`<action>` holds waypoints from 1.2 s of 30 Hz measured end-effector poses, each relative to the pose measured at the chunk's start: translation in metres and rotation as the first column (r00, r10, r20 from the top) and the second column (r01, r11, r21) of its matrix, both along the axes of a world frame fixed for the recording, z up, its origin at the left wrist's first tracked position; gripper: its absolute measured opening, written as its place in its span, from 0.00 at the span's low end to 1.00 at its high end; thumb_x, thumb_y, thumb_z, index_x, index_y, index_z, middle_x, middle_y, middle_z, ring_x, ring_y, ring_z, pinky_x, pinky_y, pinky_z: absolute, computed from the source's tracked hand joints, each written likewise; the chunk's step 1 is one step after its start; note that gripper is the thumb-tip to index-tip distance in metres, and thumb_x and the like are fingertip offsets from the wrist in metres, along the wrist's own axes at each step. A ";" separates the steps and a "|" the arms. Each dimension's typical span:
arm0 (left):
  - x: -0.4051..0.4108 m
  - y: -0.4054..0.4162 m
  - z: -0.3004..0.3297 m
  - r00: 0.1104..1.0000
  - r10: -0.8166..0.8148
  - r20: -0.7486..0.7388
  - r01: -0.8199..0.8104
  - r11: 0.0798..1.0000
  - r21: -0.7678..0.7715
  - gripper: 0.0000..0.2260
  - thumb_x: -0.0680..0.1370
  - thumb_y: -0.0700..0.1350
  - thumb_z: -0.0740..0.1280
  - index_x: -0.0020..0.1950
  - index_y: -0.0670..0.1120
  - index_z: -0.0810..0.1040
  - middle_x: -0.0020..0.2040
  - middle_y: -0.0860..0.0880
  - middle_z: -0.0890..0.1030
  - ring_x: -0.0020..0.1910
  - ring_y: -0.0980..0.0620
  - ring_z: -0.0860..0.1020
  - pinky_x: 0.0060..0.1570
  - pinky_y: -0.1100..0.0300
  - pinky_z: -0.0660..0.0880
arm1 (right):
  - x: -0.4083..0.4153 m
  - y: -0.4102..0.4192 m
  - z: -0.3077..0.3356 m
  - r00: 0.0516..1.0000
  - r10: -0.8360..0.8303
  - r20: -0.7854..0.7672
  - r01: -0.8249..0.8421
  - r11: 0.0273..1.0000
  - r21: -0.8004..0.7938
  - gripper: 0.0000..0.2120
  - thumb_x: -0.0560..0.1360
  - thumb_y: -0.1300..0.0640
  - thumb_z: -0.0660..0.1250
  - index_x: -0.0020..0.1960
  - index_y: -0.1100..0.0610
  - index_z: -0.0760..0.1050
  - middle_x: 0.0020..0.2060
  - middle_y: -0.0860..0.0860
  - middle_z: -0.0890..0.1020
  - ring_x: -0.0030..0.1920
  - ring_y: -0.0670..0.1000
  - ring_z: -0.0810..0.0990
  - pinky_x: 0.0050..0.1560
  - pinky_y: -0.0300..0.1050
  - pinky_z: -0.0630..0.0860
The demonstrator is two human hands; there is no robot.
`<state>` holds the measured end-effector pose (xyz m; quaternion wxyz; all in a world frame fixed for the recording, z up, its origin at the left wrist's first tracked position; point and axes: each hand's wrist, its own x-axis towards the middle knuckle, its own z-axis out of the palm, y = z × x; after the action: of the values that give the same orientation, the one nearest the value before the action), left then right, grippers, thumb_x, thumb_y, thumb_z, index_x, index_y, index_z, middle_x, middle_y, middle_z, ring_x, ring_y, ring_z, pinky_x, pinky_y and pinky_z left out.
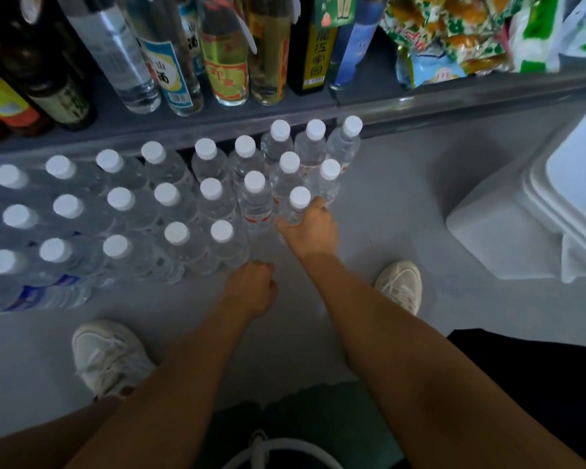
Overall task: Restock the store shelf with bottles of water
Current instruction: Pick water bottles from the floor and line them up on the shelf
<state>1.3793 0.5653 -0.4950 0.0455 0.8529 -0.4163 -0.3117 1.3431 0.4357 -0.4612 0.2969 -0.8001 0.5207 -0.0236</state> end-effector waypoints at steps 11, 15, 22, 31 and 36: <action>0.003 0.007 0.063 0.995 0.005 0.096 0.008 0.991 -0.136 0.12 0.77 0.44 0.61 0.58 0.42 0.77 0.58 0.41 0.78 0.57 0.41 0.77 0.56 0.50 0.75 | -0.033 -0.001 0.080 0.992 0.123 -0.013 -0.123 0.989 -0.086 0.23 0.66 0.43 0.73 0.52 0.60 0.78 0.51 0.58 0.82 0.53 0.60 0.80 0.45 0.47 0.74; 0.010 0.005 0.112 0.980 -0.008 0.196 0.056 0.969 -0.240 0.11 0.76 0.43 0.60 0.55 0.42 0.78 0.55 0.42 0.80 0.54 0.41 0.78 0.52 0.50 0.76 | -0.039 -0.003 0.141 0.987 0.155 0.039 -0.146 0.972 -0.187 0.23 0.64 0.39 0.72 0.47 0.57 0.79 0.48 0.58 0.82 0.50 0.60 0.81 0.43 0.47 0.74; 0.040 -0.009 0.230 0.909 0.062 0.412 0.113 0.916 -0.385 0.07 0.78 0.44 0.60 0.49 0.42 0.75 0.52 0.41 0.78 0.51 0.39 0.77 0.45 0.50 0.75 | -0.026 -0.019 0.261 0.973 0.178 0.148 -0.119 0.933 -0.340 0.24 0.63 0.35 0.72 0.30 0.54 0.70 0.30 0.50 0.75 0.35 0.53 0.77 0.30 0.42 0.66; 0.089 -0.052 0.376 0.742 0.196 0.642 0.225 0.829 -0.513 0.10 0.77 0.45 0.60 0.53 0.45 0.77 0.55 0.44 0.78 0.55 0.41 0.77 0.44 0.53 0.72 | 0.013 -0.055 0.394 0.928 0.267 0.260 -0.099 0.850 -0.518 0.25 0.64 0.33 0.71 0.30 0.54 0.69 0.28 0.50 0.74 0.31 0.51 0.74 0.24 0.41 0.61; 0.124 -0.076 0.422 0.683 0.216 0.697 0.243 0.833 -0.496 0.11 0.79 0.45 0.59 0.58 0.44 0.76 0.57 0.44 0.77 0.57 0.42 0.75 0.46 0.53 0.71 | 0.049 -0.083 0.440 0.908 0.290 0.303 -0.064 0.810 -0.583 0.23 0.65 0.36 0.71 0.33 0.57 0.74 0.26 0.49 0.73 0.28 0.49 0.72 0.25 0.40 0.62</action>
<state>1.5037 0.4889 -0.0727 0.1176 0.8505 -0.4771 0.1877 1.3918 0.3527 -0.0209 0.1448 -0.8774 0.3450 -0.3005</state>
